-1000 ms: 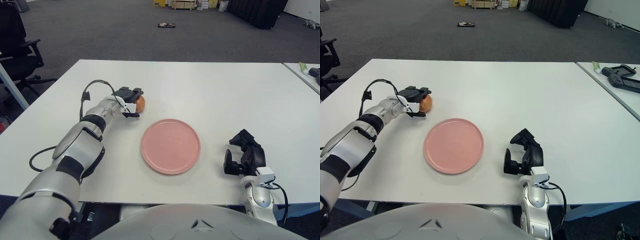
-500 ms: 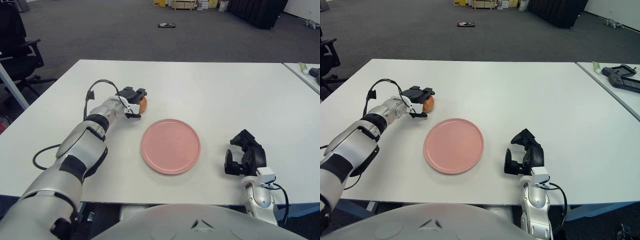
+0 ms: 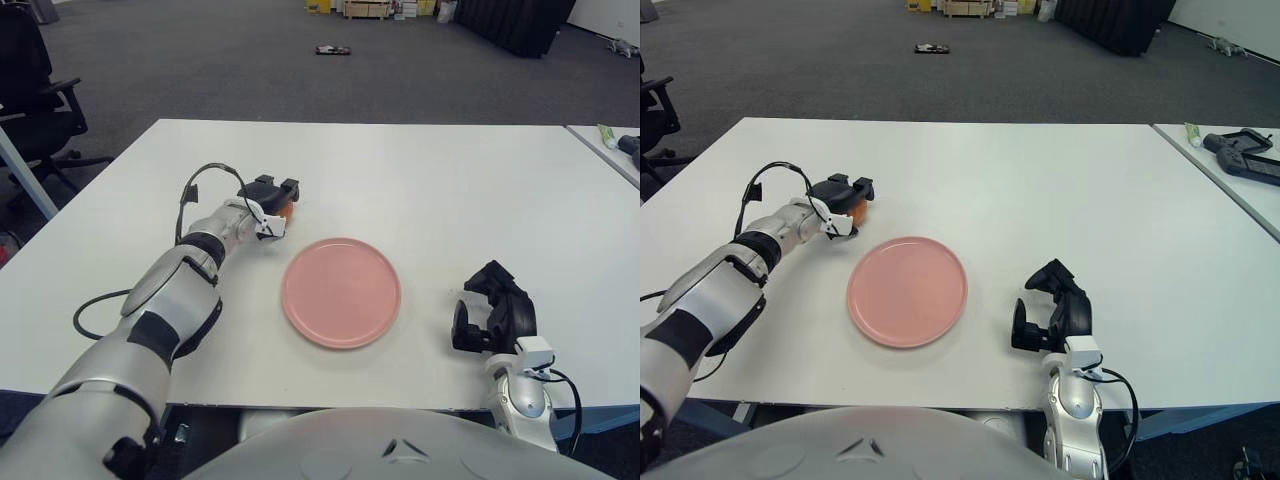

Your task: Put the apple into the plate.

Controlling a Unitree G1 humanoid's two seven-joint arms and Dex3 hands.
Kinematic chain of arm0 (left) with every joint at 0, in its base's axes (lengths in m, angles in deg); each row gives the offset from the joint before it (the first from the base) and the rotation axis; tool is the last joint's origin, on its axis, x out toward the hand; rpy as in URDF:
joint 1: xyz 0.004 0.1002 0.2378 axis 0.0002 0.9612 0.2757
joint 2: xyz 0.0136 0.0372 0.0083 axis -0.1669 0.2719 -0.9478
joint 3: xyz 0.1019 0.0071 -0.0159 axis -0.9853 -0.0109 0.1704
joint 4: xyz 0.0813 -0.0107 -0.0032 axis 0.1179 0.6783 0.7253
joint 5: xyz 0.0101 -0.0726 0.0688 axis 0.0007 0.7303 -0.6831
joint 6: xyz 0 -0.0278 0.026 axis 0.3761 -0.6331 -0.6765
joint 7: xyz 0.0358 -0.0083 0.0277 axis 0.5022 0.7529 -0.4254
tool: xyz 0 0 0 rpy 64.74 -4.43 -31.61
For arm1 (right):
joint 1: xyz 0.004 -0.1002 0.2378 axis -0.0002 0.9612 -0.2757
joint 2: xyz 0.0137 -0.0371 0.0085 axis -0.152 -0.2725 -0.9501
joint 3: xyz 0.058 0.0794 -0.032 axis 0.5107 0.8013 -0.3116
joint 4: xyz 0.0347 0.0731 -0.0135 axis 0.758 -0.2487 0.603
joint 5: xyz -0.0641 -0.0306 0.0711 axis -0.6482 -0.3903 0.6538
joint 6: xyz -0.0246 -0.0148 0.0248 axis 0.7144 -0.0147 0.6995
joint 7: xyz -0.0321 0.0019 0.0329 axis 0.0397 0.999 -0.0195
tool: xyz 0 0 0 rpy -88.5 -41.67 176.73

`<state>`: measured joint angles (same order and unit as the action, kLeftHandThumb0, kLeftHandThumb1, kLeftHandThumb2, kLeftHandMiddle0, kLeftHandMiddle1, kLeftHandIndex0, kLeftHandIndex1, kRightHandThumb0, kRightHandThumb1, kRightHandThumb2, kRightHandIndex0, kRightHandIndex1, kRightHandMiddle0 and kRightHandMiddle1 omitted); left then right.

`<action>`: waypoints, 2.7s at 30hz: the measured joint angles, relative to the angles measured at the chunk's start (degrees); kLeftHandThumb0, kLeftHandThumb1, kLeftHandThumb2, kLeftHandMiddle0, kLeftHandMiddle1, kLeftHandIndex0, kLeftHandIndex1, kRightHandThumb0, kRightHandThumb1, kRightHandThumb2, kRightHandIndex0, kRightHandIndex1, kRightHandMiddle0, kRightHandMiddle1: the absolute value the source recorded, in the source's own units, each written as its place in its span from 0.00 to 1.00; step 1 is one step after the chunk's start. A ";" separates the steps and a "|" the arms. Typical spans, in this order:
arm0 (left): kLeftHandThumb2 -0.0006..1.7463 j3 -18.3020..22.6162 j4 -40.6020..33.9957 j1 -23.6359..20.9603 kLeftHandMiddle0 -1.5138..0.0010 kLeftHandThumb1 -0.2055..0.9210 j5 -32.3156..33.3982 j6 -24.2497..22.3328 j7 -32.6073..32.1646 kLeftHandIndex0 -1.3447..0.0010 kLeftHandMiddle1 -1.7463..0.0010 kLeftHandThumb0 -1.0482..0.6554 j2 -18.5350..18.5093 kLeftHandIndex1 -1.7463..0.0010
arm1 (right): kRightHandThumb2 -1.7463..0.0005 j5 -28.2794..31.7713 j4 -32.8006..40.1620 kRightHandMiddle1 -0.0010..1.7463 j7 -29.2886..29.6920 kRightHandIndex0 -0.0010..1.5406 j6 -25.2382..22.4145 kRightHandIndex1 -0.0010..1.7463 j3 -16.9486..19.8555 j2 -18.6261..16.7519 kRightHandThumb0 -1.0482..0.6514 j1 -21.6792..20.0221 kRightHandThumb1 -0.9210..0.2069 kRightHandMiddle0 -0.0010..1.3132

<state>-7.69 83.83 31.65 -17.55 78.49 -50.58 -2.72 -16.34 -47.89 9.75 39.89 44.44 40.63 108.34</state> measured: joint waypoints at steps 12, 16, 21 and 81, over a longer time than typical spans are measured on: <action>0.86 1.55 0.16 0.53 0.47 0.30 1.39 -3.06 -1.62 0.60 0.08 0.61 1.85 0.00 | 0.00 0.04 0.00 0.94 0.43 0.59 0.79 1.00 0.47 -0.01 0.61 -0.02 0.90 0.56; 0.86 3.00 0.13 0.52 0.47 0.29 2.91 -3.54 -0.35 0.60 0.09 0.62 2.13 0.00 | 0.00 0.00 0.00 0.94 0.75 0.59 0.87 1.00 0.57 -0.01 0.61 -0.02 0.90 0.57; 0.87 4.12 0.10 0.53 0.44 0.26 3.93 -3.67 0.94 0.58 0.11 0.62 2.15 0.00 | 0.00 0.08 0.00 0.94 0.72 0.59 1.09 1.00 0.70 -0.01 0.61 -0.02 0.90 0.57; 0.88 13.01 -12.11 1.20 0.52 0.31 9.98 7.14 4.89 0.61 0.00 0.61 -8.32 0.00 | 0.00 0.38 -3.38 0.98 -0.35 0.59 3.01 1.00 1.17 0.58 0.61 -1.82 0.87 0.51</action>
<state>5.33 71.72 32.85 -7.57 85.63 -45.69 -11.03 -15.96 -51.27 9.40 42.89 45.61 41.22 106.52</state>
